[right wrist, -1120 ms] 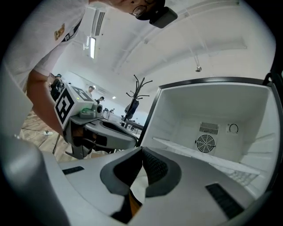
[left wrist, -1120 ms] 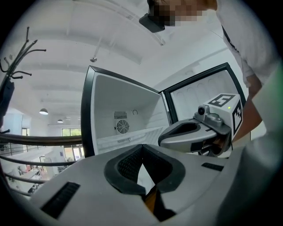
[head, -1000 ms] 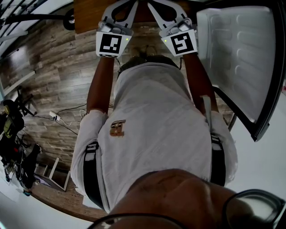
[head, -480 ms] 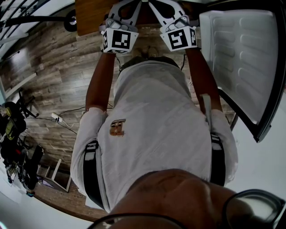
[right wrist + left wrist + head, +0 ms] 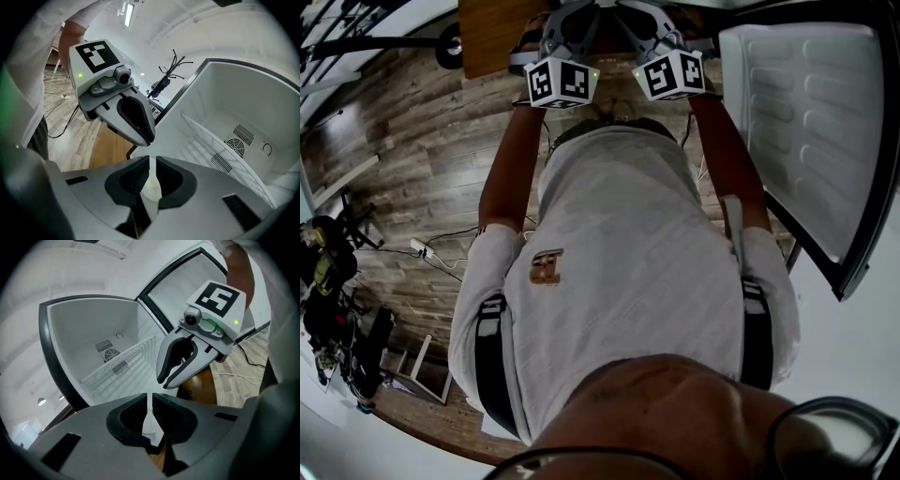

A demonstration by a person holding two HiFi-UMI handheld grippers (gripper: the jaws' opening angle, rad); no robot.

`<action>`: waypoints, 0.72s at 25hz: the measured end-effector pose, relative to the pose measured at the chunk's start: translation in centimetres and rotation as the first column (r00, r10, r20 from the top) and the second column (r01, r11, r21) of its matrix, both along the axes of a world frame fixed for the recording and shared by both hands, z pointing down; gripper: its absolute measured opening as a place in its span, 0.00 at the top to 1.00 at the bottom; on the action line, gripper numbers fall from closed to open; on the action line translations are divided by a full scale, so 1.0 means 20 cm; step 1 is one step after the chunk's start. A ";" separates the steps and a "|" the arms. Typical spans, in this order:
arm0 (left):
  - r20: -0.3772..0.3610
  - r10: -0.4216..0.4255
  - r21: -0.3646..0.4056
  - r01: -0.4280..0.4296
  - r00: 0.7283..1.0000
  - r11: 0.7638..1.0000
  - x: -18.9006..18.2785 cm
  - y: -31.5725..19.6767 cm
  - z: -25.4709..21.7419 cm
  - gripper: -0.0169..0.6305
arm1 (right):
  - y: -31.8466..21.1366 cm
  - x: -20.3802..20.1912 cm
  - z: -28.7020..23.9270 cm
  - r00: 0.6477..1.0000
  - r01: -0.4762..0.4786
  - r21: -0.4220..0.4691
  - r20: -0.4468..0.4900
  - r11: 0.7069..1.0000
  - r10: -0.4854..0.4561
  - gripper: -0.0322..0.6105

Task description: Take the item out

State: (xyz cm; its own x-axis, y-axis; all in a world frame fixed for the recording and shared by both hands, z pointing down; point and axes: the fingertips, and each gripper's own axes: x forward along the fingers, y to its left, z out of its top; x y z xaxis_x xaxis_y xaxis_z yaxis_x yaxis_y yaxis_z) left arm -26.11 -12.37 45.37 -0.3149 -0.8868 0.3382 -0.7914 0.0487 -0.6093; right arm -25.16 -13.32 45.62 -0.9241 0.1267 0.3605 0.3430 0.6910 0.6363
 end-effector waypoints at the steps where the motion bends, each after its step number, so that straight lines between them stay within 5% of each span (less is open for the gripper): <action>1: 0.011 0.001 -0.014 -0.001 1.000 1.000 -0.01 0.00 0.03 0.94 | 0.00 -0.01 0.02 1.000 -0.001 0.007 -0.008 1.000 0.001 0.89; 6: 0.032 -0.001 -0.048 0.002 0.999 0.999 -0.03 -0.01 0.10 0.83 | -0.01 -0.03 0.10 0.999 0.007 0.051 -0.037 0.999 -0.005 0.89; 18: 0.119 0.048 -0.190 -0.025 0.992 0.981 -0.05 -0.07 0.27 0.79 | -0.03 -0.07 0.15 0.996 0.044 0.102 -0.077 0.994 -0.036 0.89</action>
